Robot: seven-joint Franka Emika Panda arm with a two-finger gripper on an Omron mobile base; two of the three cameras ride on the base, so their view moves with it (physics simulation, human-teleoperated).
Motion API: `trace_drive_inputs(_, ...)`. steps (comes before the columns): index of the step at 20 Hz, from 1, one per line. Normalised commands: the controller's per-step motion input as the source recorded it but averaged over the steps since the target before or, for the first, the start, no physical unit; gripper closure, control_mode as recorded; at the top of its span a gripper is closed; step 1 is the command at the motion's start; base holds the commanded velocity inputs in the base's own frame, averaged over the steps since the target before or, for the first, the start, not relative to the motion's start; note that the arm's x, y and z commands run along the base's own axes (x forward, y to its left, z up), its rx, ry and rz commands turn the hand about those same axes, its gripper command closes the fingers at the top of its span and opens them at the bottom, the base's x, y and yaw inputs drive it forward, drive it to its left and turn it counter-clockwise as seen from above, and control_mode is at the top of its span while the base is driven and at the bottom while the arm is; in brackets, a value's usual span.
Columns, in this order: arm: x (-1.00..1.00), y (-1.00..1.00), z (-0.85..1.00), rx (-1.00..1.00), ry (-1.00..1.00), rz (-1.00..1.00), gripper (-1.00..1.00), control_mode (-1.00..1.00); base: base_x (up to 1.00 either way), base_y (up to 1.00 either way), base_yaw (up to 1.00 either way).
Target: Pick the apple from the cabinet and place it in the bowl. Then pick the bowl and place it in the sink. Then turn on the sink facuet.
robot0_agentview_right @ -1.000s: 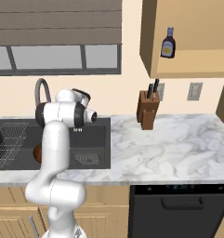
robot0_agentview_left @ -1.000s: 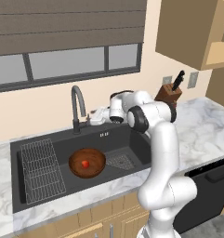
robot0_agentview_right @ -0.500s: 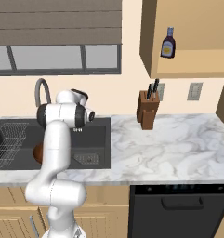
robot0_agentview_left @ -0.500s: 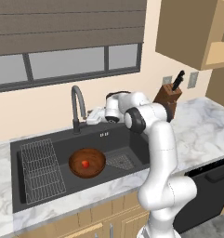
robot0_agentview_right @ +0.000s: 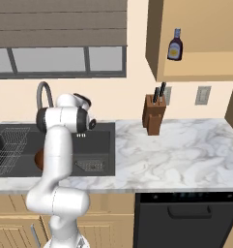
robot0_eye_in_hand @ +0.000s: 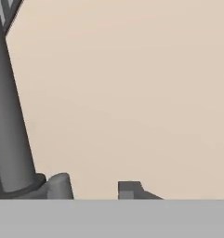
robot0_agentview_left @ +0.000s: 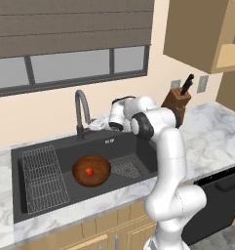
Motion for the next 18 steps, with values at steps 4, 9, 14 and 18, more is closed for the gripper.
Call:
trace_drive_inputs(4, 0.07, -0.81, -0.06, 0.15, 0.11, -0.12, 1.00, -1.00, 0.00, 0.00, 0.00)
trace_drive_inputs(9, 0.17, -0.99, -0.03, 0.19, 0.13, -0.09, 1.00, -1.00, 0.00, 0.00, 0.00)
trace_drive_inputs(14, 0.26, -0.98, -0.02, 0.19, 0.15, -0.07, 1.00, -1.00, 0.00, 0.00, 0.00)
trace_drive_inputs(18, 0.25, -1.00, -0.05, 0.19, 0.14, -0.05, 1.00, -1.00, 0.00, 0.00, 0.00)
